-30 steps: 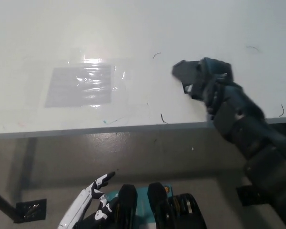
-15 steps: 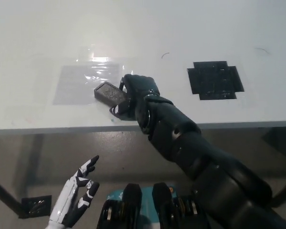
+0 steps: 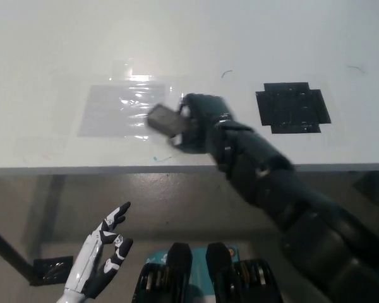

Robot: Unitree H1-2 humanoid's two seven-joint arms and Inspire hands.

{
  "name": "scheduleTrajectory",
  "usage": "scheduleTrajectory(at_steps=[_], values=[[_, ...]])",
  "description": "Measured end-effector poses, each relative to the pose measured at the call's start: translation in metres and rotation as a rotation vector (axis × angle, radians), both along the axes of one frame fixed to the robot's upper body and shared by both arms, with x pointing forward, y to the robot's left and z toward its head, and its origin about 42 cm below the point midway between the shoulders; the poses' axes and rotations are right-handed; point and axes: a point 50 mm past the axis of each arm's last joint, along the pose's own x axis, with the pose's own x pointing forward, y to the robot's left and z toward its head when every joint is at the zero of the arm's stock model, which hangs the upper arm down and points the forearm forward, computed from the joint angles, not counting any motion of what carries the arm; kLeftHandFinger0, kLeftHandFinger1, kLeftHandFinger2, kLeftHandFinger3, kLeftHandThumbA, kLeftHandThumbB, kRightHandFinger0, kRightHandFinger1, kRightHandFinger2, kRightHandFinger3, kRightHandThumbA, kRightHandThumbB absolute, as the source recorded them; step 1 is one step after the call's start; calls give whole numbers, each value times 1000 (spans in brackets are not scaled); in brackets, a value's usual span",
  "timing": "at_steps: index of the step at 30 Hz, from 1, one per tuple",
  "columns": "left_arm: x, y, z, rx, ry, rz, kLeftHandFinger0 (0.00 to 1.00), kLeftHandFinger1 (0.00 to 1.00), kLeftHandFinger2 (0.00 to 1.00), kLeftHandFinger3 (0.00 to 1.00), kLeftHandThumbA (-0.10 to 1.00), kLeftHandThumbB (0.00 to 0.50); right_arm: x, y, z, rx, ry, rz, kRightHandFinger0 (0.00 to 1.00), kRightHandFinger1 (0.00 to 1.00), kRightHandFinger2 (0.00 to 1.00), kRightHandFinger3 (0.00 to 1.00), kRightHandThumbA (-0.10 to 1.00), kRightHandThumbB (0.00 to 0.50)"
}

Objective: A whiteboard eraser is kept on the black marked spot on the table infront of the robot and the robot uses its right hand to swipe it back and forth on the table twice to clean it

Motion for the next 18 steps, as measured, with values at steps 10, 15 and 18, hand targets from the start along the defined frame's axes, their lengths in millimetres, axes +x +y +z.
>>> scheduleTrajectory(at_steps=[10,15,18], values=[[-1,0,0,-4,2,1,1000,1000,1000,1000,926,382,21,-135,-1,-44,-39,-170,454,528,611,855,880,200],[-2,1,-1,-5,6,4,1000,1000,1000,1000,921,389,21,-189,1,-60,-46,-246,603,711,765,1000,854,192],[-3,1,-2,-6,9,5,1000,1000,1000,1000,917,392,17,-236,1,-83,-47,-314,895,972,967,1000,850,190]])
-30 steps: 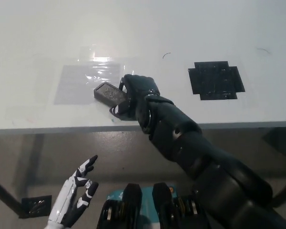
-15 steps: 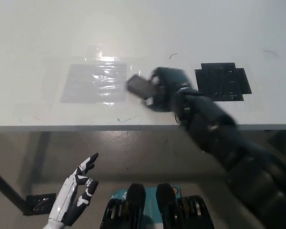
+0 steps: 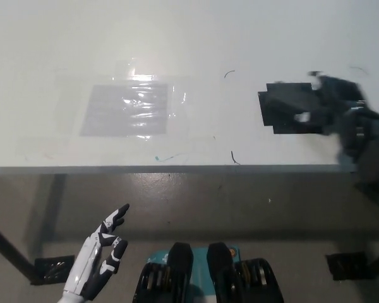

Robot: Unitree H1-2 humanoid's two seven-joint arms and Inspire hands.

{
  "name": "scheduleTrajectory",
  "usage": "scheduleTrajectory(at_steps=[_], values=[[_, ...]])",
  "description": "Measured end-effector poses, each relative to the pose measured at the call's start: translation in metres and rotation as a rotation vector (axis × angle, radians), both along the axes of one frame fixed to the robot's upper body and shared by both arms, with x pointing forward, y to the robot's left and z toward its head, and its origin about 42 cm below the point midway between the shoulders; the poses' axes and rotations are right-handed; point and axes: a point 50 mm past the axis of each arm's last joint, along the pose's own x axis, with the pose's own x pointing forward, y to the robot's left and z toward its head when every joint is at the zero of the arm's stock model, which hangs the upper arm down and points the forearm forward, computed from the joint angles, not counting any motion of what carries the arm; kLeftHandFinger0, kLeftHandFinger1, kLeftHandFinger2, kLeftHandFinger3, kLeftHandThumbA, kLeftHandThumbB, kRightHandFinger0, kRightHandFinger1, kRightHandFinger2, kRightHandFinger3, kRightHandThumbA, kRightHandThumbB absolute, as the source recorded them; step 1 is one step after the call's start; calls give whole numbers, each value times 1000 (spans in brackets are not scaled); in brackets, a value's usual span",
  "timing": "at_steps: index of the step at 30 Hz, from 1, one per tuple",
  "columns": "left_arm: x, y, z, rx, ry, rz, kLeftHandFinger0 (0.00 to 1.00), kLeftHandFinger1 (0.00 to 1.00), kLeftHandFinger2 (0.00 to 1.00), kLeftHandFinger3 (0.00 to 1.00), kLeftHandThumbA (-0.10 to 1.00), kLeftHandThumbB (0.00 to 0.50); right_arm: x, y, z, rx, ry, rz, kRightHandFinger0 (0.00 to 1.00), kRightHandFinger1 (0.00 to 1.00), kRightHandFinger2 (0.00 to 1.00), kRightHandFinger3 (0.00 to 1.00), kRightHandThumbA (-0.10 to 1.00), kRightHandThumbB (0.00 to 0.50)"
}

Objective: A whiteboard eraser is kept on the black marked spot on the table infront of the robot and the robot uses its right hand to swipe it back and forth on the table twice to clean it

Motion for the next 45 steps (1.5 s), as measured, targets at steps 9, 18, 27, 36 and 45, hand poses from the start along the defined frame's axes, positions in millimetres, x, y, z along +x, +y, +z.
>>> scheduleTrajectory(at_steps=[9,18,27,36,45], values=[[-1,1,-1,-3,4,3,1000,1000,1000,1000,911,390,-33,-132,6,-86,12,-208,931,1000,1000,1000,810,174],[-1,3,-1,3,5,5,1000,1000,1000,1000,921,404,-51,-180,12,-153,38,-327,940,1000,1000,1000,894,213],[-3,5,-2,7,10,7,1000,1000,1000,1000,906,404,-36,-145,10,-117,39,-315,462,496,567,1000,925,238],[-4,4,-3,12,14,5,1000,1000,1000,1000,916,404,-7,-46,13,106,-65,-121,920,1000,1000,1000,862,281],[-4,6,-8,13,33,9,1000,1000,1000,1000,910,409,-33,14,-9,330,-160,49,1000,1000,1000,1000,1000,260]])
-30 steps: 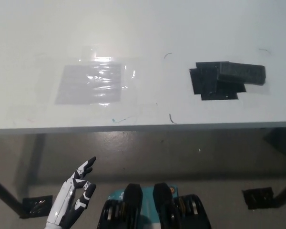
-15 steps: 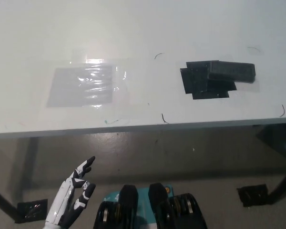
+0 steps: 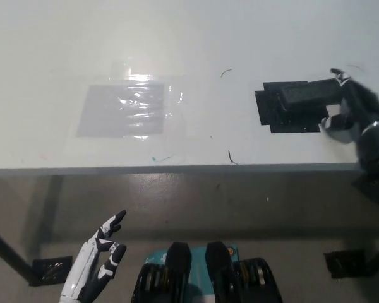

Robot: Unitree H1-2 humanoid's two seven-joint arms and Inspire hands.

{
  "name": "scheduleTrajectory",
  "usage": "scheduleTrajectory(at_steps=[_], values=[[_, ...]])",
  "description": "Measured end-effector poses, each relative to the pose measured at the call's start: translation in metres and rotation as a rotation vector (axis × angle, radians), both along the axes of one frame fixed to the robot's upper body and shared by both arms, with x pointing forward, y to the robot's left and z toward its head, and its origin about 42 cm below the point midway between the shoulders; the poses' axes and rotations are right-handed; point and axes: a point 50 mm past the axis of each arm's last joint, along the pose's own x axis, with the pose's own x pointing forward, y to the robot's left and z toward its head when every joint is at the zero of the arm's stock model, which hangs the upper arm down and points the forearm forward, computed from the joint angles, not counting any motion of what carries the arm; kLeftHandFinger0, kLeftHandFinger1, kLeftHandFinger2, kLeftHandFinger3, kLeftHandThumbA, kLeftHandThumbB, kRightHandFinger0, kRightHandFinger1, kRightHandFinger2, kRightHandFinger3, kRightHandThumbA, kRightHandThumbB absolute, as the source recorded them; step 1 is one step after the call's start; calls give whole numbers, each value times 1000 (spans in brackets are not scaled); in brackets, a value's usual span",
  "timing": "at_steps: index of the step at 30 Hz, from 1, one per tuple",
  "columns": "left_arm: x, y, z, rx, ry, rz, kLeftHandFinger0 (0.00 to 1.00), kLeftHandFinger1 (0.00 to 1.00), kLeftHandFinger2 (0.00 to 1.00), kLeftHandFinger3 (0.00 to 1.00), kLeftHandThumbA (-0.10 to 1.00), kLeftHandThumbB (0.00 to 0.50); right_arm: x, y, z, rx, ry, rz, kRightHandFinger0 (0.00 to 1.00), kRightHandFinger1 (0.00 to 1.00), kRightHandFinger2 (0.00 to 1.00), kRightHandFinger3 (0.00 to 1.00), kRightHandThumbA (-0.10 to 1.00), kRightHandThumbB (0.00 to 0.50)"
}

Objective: A whiteboard eraser is kept on the black marked spot on the table infront of the robot and the robot uses its right hand to swipe it back and forth on the table twice to clean it

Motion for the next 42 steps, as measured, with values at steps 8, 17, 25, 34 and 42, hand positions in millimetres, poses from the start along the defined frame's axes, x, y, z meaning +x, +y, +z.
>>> scheduleTrajectory(at_steps=[8,17,25,34,42], values=[[0,1,-4,1,17,2,1000,1000,1000,1000,878,393,-42,-8,-18,138,-56,7,1000,1000,1000,1000,931,256],[-2,2,-13,2,50,8,1000,1000,1000,1000,872,389,-97,-49,-34,235,-94,-46,1000,1000,1000,1000,694,458],[-2,3,-19,3,72,10,1000,1000,1000,1000,874,377,-198,-53,-75,359,-52,-21,1000,986,1000,1000,966,363],[-3,3,-20,2,75,11,1000,1000,1000,1000,863,382,-316,19,-95,591,30,150,1000,1000,1000,1000,1000,268],[-6,3,-22,-2,85,10,1000,1000,1000,1000,916,403,-344,80,-88,859,-22,271,1000,1000,1000,1000,1000,261]])
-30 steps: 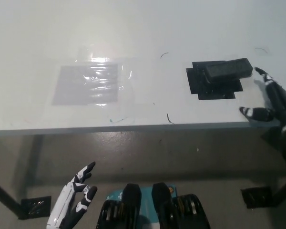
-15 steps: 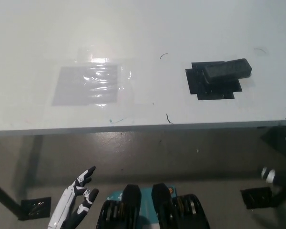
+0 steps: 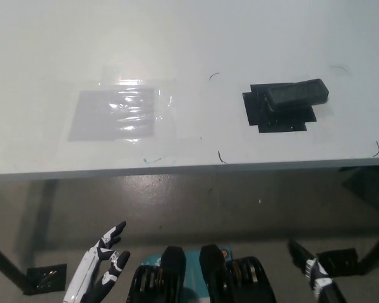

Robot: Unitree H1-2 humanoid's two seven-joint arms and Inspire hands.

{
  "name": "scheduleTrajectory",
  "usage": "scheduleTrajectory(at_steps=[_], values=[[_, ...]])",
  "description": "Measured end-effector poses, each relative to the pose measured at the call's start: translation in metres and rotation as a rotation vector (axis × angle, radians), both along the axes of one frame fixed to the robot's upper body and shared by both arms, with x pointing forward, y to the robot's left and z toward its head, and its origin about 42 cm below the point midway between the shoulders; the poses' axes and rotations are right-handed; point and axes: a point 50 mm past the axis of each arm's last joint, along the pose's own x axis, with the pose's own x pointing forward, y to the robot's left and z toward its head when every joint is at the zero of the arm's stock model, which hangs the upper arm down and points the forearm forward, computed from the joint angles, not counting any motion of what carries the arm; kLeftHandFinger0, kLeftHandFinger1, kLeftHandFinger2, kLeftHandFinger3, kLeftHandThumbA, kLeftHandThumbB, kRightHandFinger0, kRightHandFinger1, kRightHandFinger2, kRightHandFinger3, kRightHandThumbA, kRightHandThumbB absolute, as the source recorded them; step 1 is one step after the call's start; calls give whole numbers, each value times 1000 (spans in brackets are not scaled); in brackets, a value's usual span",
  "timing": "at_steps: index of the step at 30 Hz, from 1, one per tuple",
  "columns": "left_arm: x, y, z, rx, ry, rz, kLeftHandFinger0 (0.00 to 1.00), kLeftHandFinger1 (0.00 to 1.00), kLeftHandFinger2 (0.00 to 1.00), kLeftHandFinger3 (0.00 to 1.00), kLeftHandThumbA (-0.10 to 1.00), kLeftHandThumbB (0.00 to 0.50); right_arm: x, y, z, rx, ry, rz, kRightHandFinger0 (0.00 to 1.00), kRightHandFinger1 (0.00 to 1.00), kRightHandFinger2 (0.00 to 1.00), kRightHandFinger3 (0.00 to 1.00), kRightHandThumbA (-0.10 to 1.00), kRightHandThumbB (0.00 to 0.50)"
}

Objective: A whiteboard eraser is kept on the black marked spot on the table infront of the robot and the robot uses its right hand to swipe it back and forth on the table twice to clean it

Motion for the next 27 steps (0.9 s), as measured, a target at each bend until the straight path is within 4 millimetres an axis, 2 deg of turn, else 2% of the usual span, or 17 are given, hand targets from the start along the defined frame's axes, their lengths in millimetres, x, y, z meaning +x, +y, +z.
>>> scheduleTrajectory(at_steps=[2,4,5,8,11,17,22,25,27], values=[[-1,0,-1,1,4,-6,1000,1000,1000,1000,921,408,15,6,-11,24,6,3,1000,1000,1000,1000,1000,253],[-3,-1,-2,1,9,-12,1000,1000,1000,1000,916,410,29,7,-21,28,15,2,1000,1000,1000,1000,1000,288],[-5,0,-3,1,13,-18,1000,1000,1000,1000,922,419,43,6,-29,25,23,3,1000,1000,1000,1000,1000,296],[-7,2,-4,8,21,-36,1000,1000,1000,1000,933,421,66,2,-43,19,35,9,1000,1000,1000,1000,1000,278],[-7,3,-4,20,26,-57,1000,1000,1000,1000,962,424,77,-3,-52,20,42,10,1000,1000,1000,1000,1000,286],[-8,2,-4,33,50,-101,1000,1000,1000,1000,968,420,73,-1,-57,46,23,21,1000,1000,1000,1000,1000,290],[-7,1,-5,32,61,-118,1000,1000,1000,1000,983,419,71,0,-57,56,12,29,1000,1000,1000,1000,1000,322],[-6,0,-4,32,65,-127,1000,1000,1000,1000,996,485,71,0,-56,59,0,29,1000,1000,1000,1000,1000,308],[-5,0,-4,34,68,-134,1000,1000,1000,1000,976,500,71,0,-55,60,-4,32,1000,1000,1000,1000,1000,310]])
